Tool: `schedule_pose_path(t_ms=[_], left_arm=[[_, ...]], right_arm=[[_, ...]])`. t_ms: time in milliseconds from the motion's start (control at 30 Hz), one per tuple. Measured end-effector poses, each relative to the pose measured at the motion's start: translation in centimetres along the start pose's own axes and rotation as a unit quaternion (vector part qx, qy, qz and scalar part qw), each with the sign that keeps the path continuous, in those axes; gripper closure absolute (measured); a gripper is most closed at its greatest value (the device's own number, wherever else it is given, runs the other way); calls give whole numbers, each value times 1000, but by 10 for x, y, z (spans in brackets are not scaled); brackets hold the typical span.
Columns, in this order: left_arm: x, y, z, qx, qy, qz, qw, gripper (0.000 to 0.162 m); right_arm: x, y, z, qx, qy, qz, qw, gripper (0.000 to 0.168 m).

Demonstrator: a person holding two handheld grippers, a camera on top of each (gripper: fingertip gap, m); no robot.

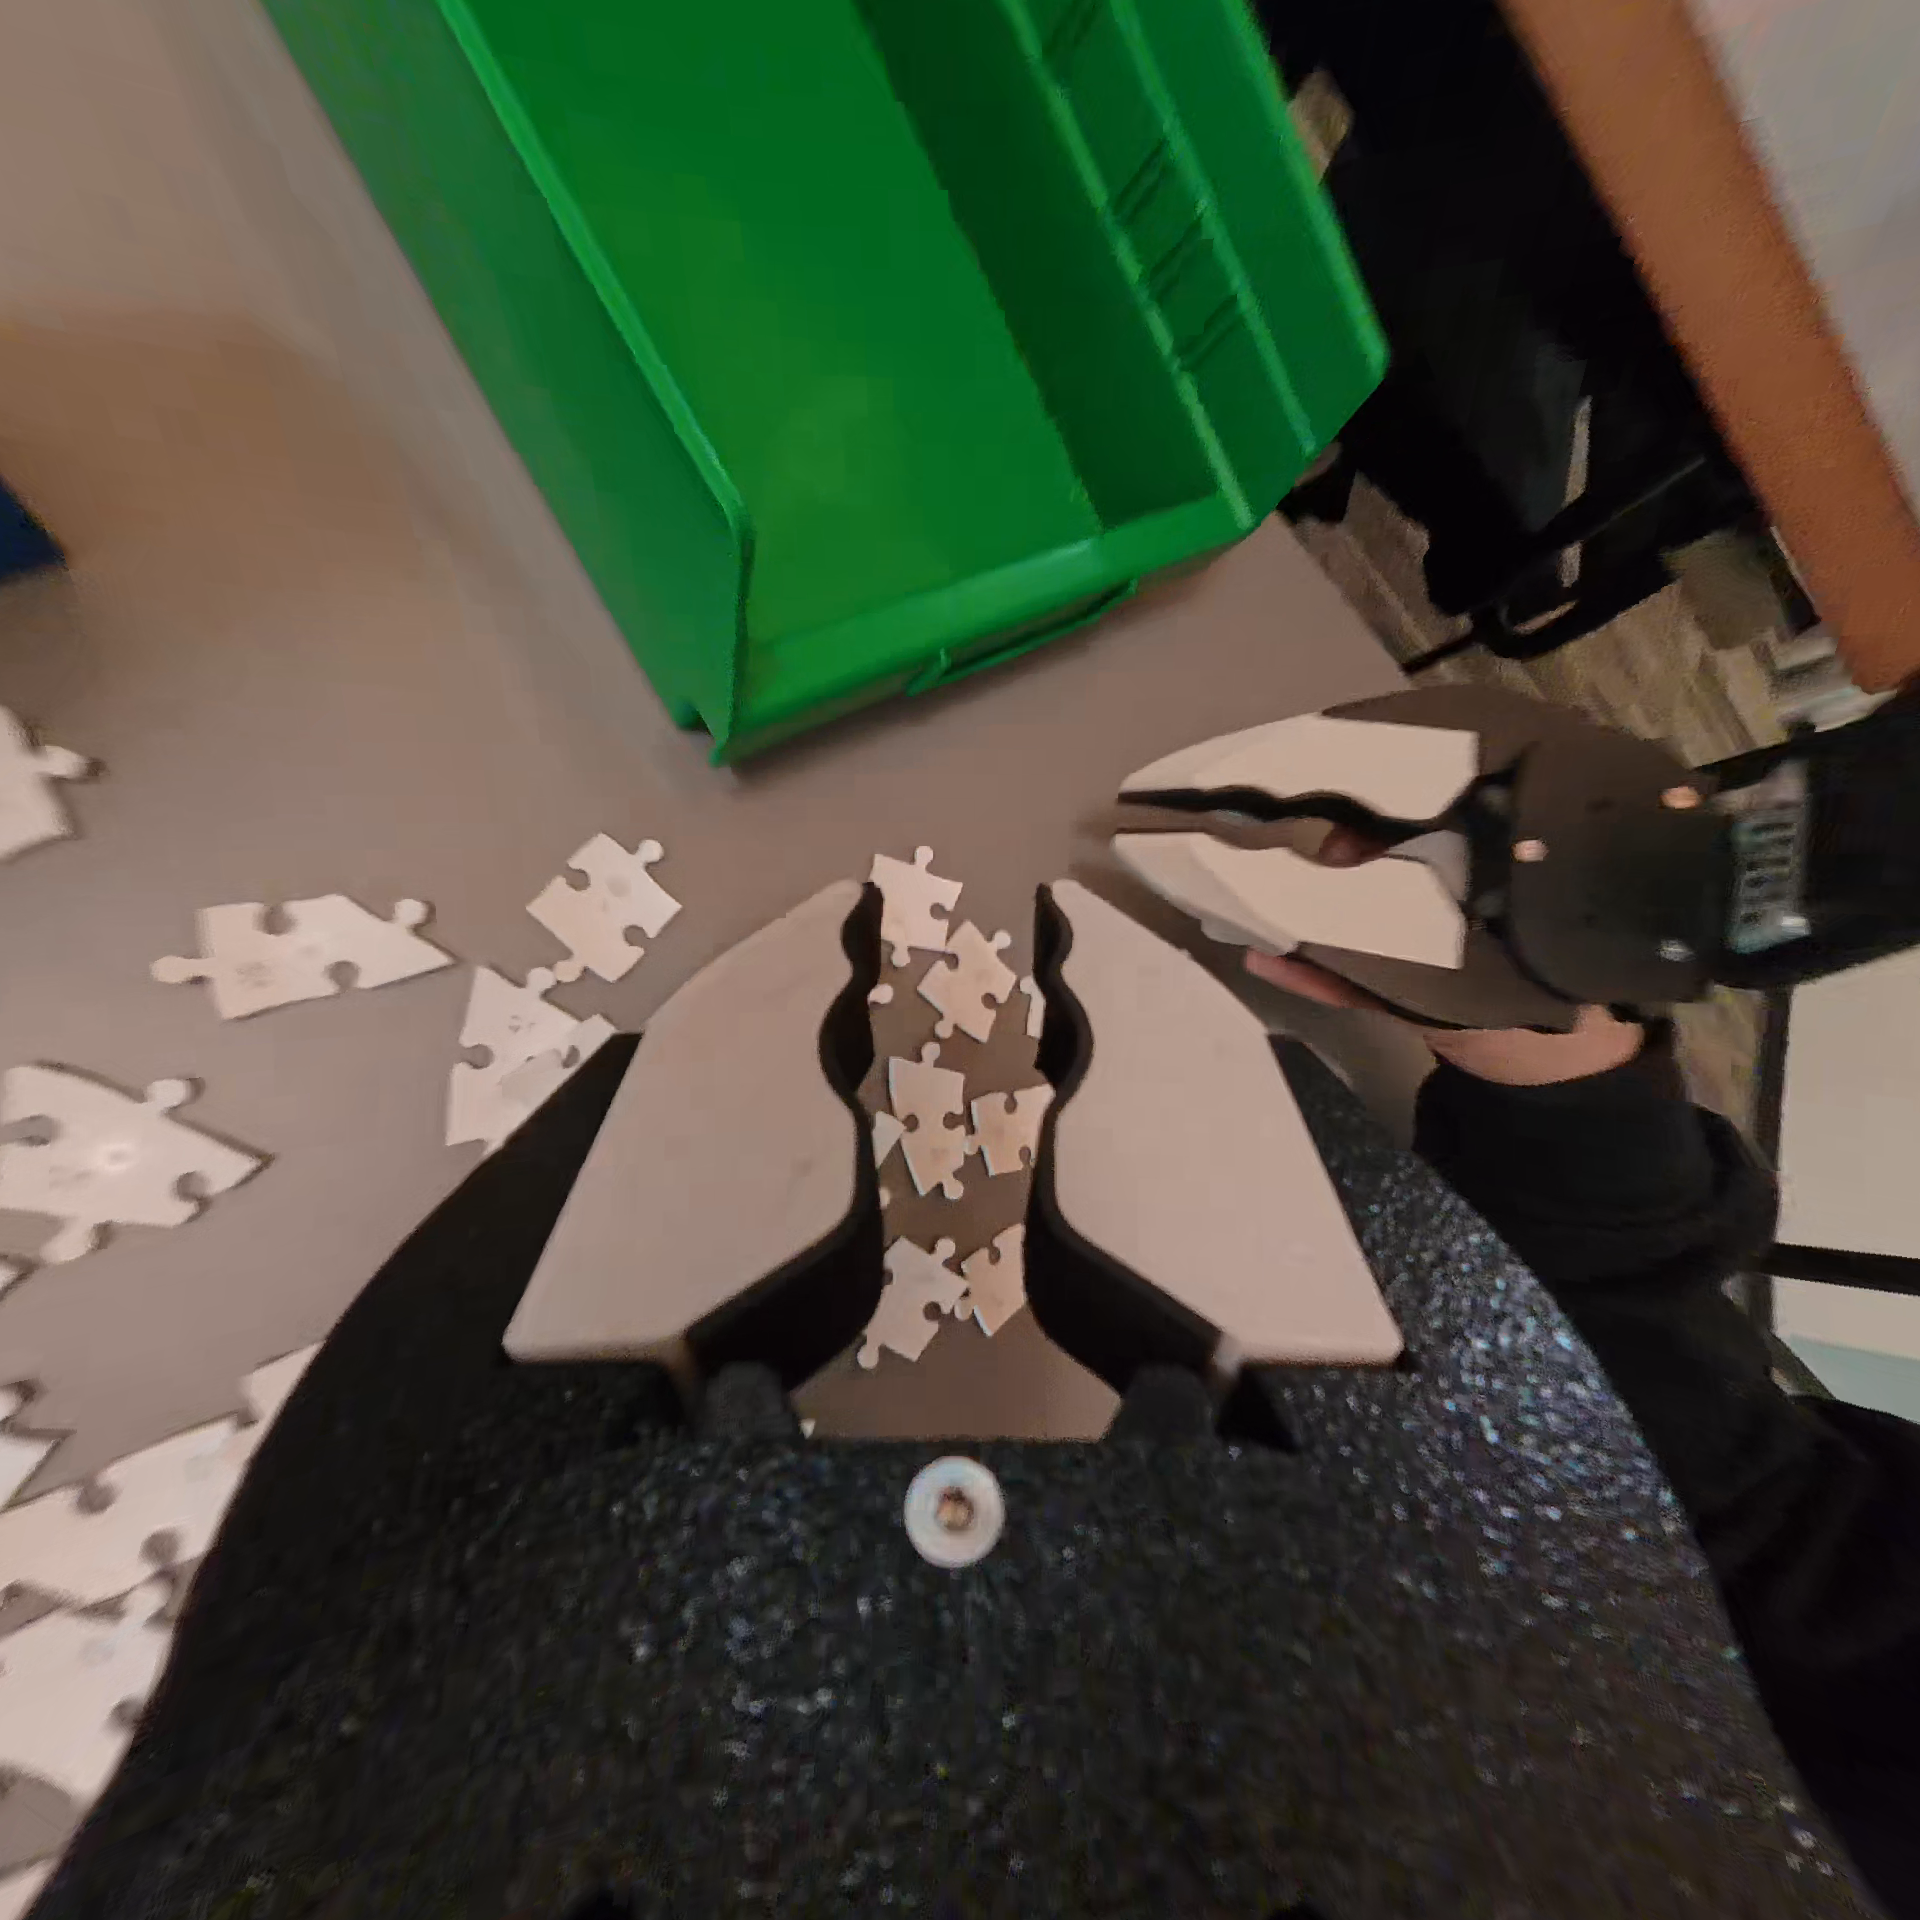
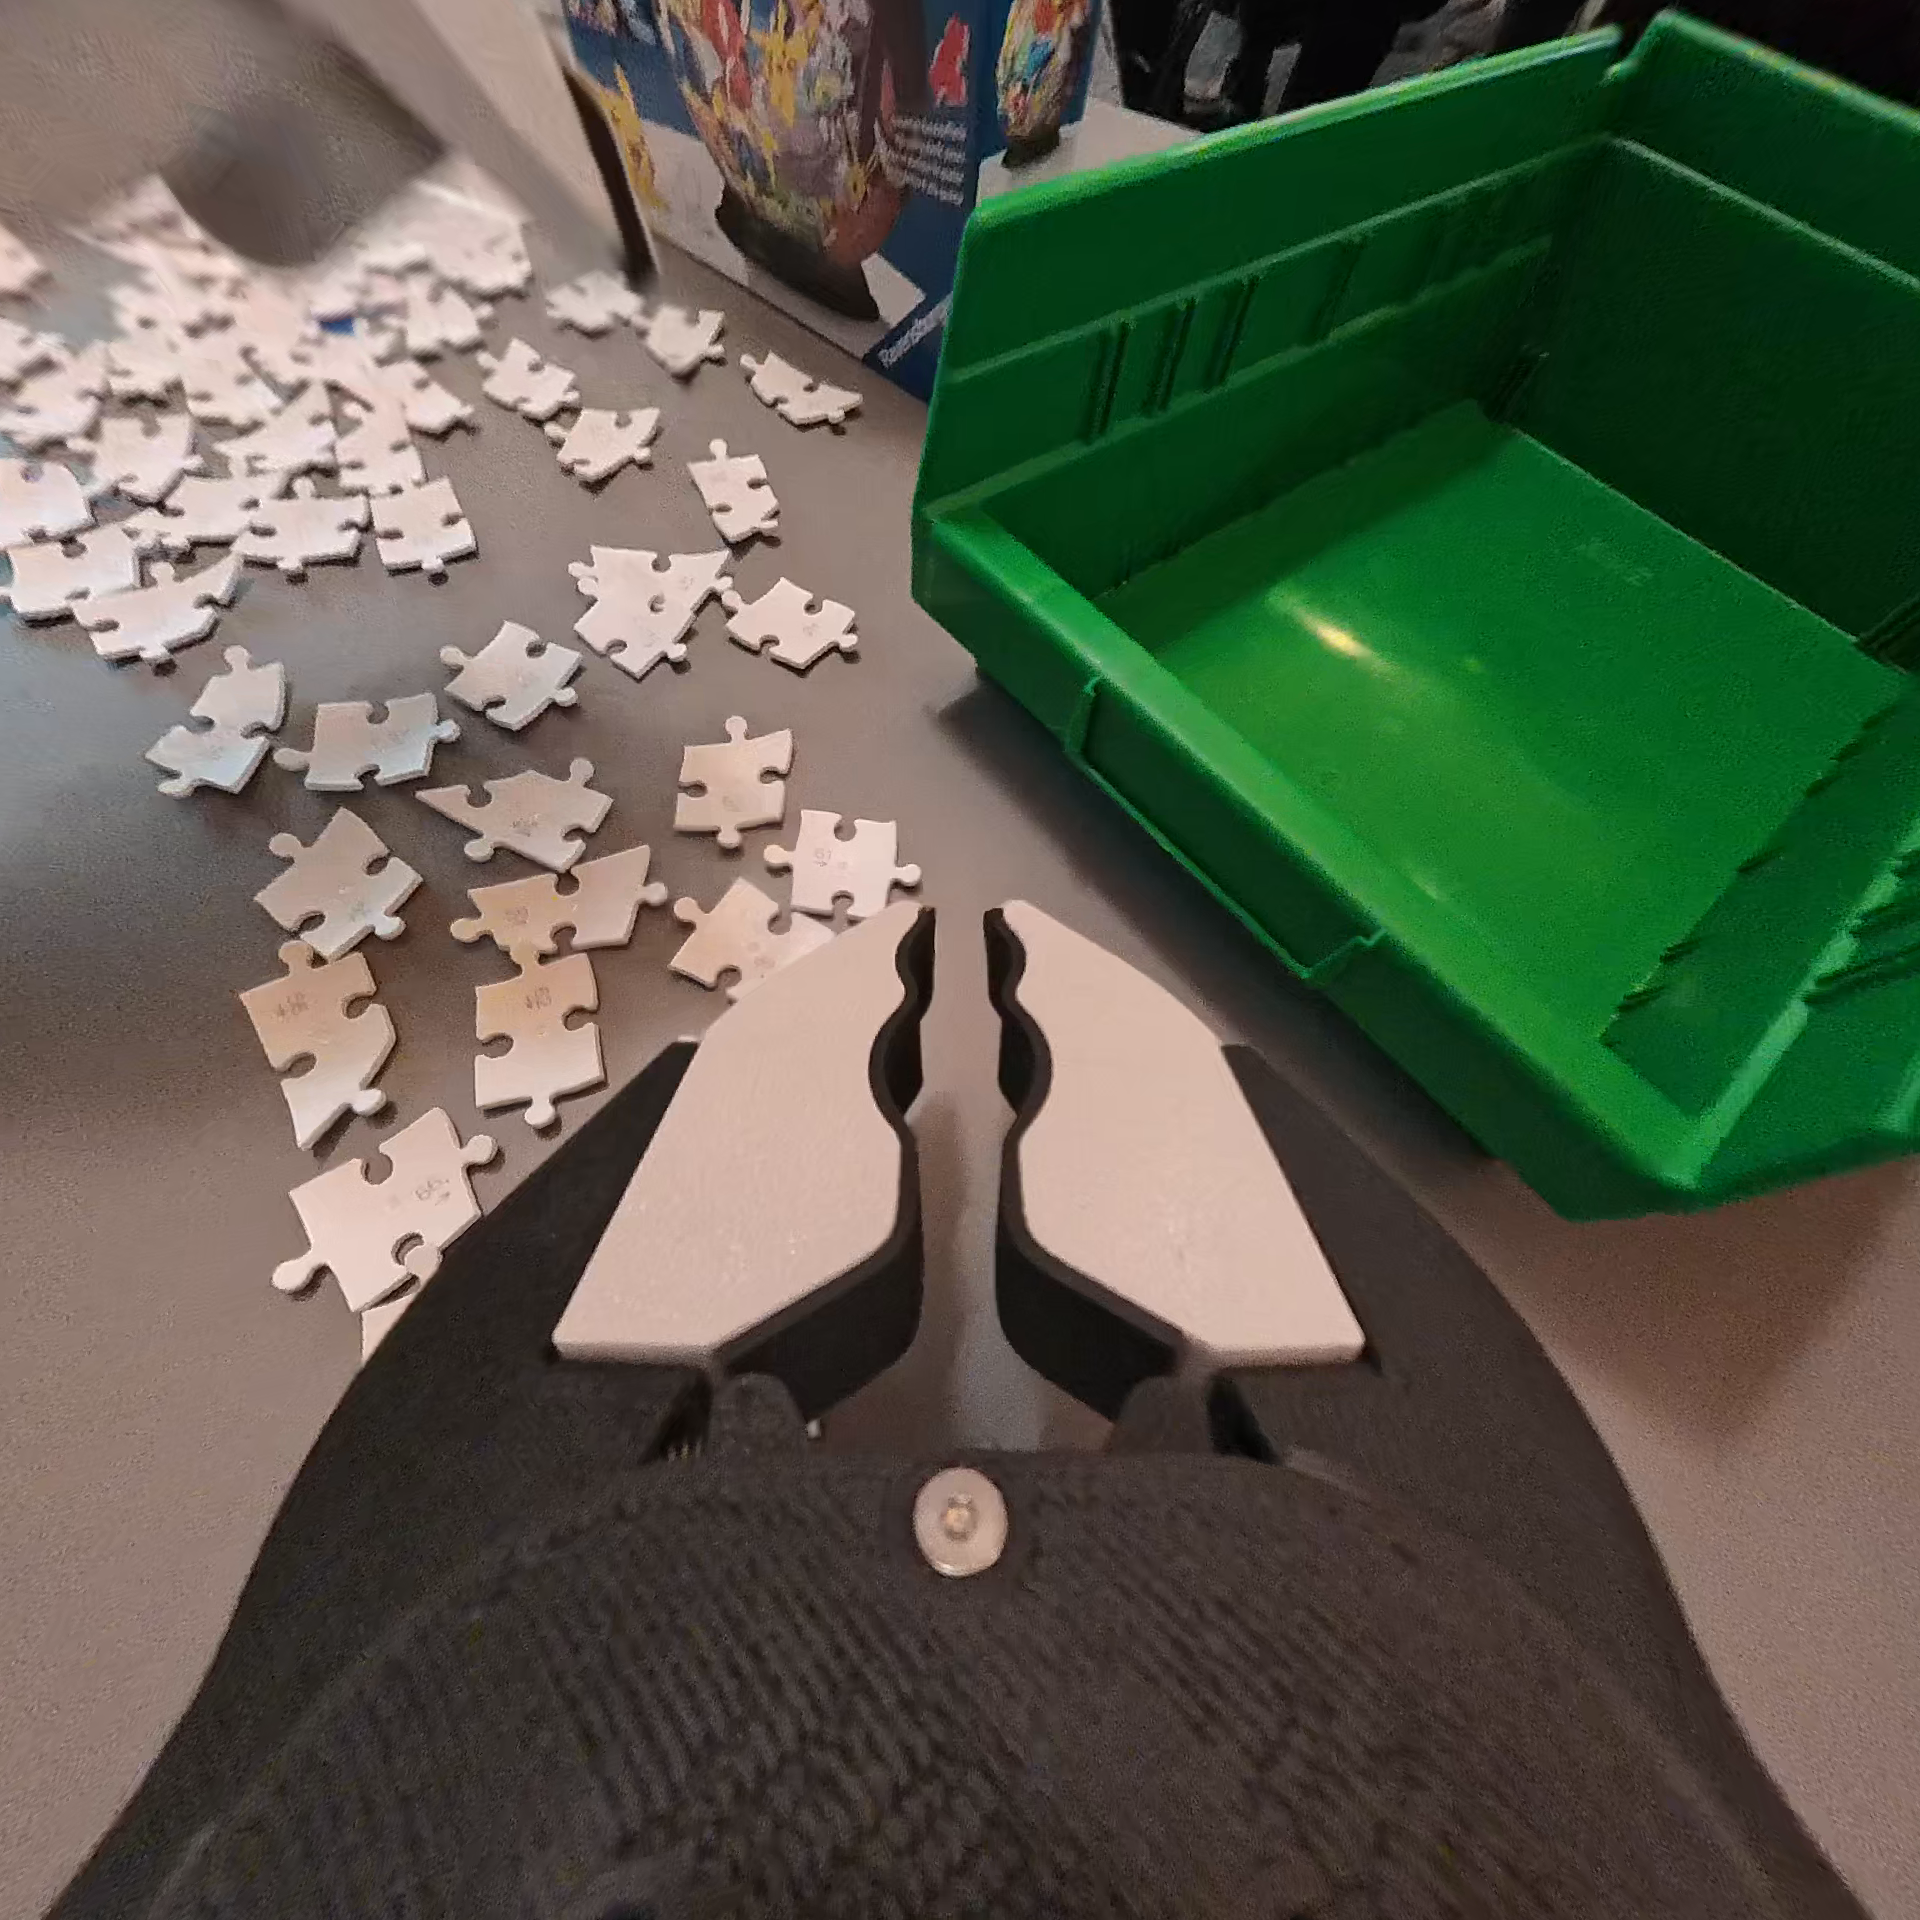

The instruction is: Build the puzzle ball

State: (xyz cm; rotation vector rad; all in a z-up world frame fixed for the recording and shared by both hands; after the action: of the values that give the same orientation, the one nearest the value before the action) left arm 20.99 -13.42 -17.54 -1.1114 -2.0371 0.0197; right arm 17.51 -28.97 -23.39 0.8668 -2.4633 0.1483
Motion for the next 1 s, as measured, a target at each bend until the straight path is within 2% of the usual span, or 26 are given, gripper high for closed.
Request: schedule_pose_path(t_ms=[33, 133, 200, 300, 400, 600, 700, 767, 833, 1000], left_arm=[[13, -1, -2, -12, -15, -2, 1000, 135], [61, 4, 5, -52, -46, -26, 997, 135], [99, 15, 20, -79, -60, -69, 993, 135], [164, 46, 56, -90, -75, -168, 979, 135], [241, 87, 104, -57, -63, -267, 960, 134], [420, 172, 184, 35, -12, -450, 892, 132], [498, 218, 211, 59, 31, -507, 860, 129], [526, 250, 224, 68, 56, -489, 868, 124], [537, 282, 233, 51, 105, -449, 886, 121], [516, 353, 257, -130, 283, -340, 887, 102]], right_arm=[[-2, 2, 0, 7, 6, 1, 1000, 159], [-6, 8, -1, 22, 14, 0, 1000, 158], [-7, 12, -3, 26, 17, -3, 1000, 158], [-4, 20, -14, 37, -3, -8, 999, 158], [-1, 30, -27, 42, -33, -13, 998, 158], [-6, 69, -52, 34, -101, -54, 993, 157], [-12, 100, -62, 33, -125, -90, 988, 156], [-16, 122, -63, 46, -122, -110, 985, 155], [-20, 142, -61, 60, -111, -123, 984, 152], [-24, 183, -56, 74, -100, -164, 979, 151]])
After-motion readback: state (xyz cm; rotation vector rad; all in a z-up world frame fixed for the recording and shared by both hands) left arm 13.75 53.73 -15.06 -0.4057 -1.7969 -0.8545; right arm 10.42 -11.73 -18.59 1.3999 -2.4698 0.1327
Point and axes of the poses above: each gripper's, where its closed fingertips meet, x back along the fingers, z out of its underside, y = z × x across the jaws, the point moved 6 cm from there along x, back along the fingers, and after that the axes turned 11 degrees about -x, right-handed, at the moved point
